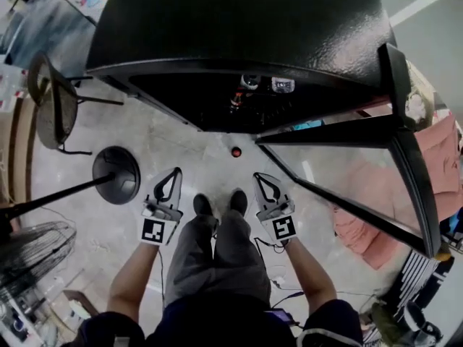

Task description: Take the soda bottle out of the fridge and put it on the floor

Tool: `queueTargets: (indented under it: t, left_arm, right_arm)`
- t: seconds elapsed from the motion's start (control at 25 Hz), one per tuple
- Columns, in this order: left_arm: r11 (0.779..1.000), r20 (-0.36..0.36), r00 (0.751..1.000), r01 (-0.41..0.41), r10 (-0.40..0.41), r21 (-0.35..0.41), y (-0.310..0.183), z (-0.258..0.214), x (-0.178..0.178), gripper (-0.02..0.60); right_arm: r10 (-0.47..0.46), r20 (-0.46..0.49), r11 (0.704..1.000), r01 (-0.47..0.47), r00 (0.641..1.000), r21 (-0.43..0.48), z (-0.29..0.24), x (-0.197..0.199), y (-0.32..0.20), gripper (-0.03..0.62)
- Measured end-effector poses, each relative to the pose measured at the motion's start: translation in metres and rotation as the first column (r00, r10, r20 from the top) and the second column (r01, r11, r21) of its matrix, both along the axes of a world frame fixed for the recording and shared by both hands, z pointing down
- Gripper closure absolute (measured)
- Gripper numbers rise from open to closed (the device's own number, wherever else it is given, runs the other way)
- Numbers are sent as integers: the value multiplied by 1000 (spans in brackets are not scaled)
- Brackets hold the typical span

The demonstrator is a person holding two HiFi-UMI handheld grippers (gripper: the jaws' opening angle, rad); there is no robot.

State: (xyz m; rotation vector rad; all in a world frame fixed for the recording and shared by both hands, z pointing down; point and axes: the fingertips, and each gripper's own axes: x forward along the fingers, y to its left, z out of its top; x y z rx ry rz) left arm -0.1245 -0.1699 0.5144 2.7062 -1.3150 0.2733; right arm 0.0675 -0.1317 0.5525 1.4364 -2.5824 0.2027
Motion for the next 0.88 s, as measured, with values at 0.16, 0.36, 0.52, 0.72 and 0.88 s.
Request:
queueTargets:
  t: [0.16,0.36,0.52,0.72,0.88]
  left_arm:
    - [1000,-9,1000,12,-12,-3,5,-41,10,558]
    - [1000,1,1000,23,-23,15,6,-102,6,558]
    - [999,4,999,39,-39,33,3,-145,5,558]
    - [997,6,997,72,-73,38,2,-184,1,558]
    - [995,1,996,90,-90,53,7,-211,0,558]
  right_arm:
    - [-3,21,1000,3,1000,17,-48,3,2,576]
    - [-5,15,1000,4,1000,10,-112,1,2,576]
    - [-3,1,1000,3,1000,25,-160,5,-4,576]
    - [-3,11,999,2,1000,45,-209,7,-11,576]
    - [7,20,998,-9,1000,65,-244,9,-7,576]
